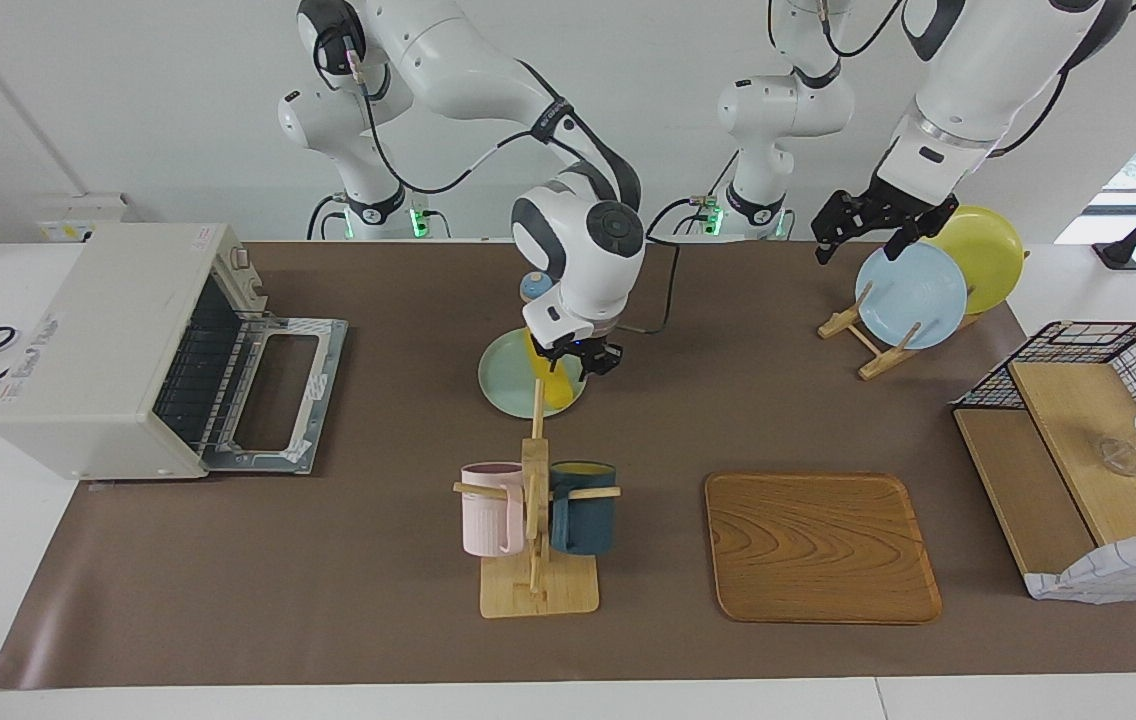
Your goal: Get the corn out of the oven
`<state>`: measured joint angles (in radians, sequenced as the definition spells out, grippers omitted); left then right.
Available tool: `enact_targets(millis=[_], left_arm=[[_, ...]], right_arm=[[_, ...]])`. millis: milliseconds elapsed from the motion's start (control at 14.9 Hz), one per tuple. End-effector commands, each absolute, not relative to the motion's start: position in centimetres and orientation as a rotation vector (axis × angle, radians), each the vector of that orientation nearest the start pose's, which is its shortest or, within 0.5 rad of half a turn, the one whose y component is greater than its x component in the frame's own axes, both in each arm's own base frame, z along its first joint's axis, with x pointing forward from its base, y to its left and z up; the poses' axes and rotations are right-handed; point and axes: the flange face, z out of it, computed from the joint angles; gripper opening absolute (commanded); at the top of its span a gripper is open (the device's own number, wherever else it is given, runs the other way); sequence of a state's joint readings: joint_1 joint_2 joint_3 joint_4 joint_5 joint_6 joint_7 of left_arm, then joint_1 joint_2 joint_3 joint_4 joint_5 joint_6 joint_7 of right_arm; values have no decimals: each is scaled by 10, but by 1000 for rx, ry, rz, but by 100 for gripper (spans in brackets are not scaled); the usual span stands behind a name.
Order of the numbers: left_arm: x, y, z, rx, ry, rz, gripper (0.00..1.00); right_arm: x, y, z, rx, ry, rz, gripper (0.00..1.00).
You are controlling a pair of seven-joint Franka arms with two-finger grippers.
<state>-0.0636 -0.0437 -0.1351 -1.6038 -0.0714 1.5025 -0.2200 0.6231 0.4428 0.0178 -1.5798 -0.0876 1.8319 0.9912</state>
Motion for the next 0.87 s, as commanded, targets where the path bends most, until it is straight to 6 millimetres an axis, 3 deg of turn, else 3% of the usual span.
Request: enact_targets(millis=[0, 67, 201, 335, 602, 803], left_arm=[[521, -123, 618, -3202, -13, 93, 100], [520, -127, 617, -3201, -3, 96, 100], [517, -148, 608, -3196, 55, 122, 100], [514, -175, 594, -3195, 40, 115, 100], [495, -245, 552, -3202, 8, 76, 100], [488, -306, 509, -3200, 50, 123, 100]], right_arm=[[548, 326, 397, -3361, 549, 173, 13], [550, 310, 399, -3403, 521, 211, 0], [541, 284, 391, -3511, 506, 248, 0], [546, 232, 373, -3535, 620, 297, 0], [538, 154, 327, -3487, 724, 346, 0], [524, 129, 308, -3540, 636, 347, 0]])
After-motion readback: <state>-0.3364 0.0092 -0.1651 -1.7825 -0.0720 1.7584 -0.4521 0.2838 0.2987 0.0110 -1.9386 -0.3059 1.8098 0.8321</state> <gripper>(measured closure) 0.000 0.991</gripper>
